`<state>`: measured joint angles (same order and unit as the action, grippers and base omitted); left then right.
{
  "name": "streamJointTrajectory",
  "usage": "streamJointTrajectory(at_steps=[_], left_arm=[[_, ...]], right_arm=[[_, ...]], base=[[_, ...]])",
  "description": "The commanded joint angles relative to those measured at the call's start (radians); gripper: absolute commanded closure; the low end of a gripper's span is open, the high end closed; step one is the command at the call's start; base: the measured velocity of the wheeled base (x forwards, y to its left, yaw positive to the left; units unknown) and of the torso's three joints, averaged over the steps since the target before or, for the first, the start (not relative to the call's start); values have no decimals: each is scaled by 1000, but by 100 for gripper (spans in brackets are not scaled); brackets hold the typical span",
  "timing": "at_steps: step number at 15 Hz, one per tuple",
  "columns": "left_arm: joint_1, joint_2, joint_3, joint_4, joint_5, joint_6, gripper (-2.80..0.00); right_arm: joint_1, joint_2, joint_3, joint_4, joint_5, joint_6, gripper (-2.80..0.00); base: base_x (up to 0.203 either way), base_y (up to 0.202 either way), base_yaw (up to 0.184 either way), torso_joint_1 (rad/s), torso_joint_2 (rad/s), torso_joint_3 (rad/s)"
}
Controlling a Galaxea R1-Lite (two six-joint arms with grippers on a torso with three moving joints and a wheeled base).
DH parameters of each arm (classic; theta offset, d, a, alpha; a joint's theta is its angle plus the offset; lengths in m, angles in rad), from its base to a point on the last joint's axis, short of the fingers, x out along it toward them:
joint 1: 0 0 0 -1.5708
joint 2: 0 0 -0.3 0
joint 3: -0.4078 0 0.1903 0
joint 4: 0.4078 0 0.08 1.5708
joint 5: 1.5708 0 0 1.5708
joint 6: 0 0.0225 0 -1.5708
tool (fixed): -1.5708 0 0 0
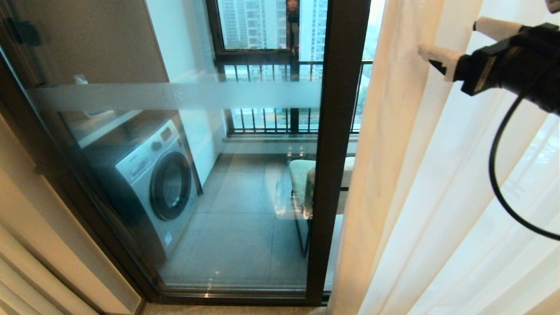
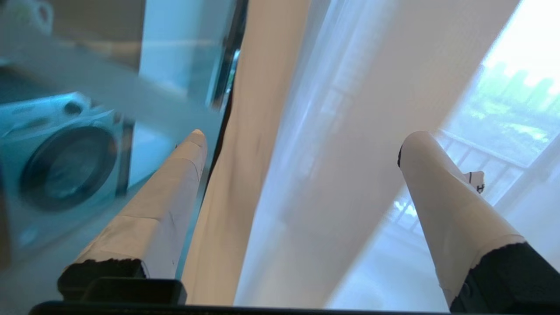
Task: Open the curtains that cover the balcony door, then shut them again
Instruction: Close the inner curtains on both sides
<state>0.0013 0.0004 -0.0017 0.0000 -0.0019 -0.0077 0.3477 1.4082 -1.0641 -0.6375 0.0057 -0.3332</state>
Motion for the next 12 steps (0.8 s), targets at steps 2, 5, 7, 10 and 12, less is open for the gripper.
streamJointTrajectory(at_steps=[2,5,7,10,12], left_arm=[[0,0,0,0,0,0,0],[0,0,0,0,0,0,0],[0,0,0,0,0,-2,0],[0,0,0,0,0,-1,0],[0,0,0,0,0,-2,0]], right_arm=[[1,-283,218,57,21,-2,-280],[-1,-429,377,125,36,-2,-280],[-1,-501,449,137,41,0,-280],[-1,-625,563,186,40,-1,0],[-2,-691,642,203,40,0,0]], base=[[0,0,0,0,0,0],[0,0,0,0,0,0],[0,0,0,0,0,0],[0,0,0,0,0,0],[0,0,0,0,0,0]])
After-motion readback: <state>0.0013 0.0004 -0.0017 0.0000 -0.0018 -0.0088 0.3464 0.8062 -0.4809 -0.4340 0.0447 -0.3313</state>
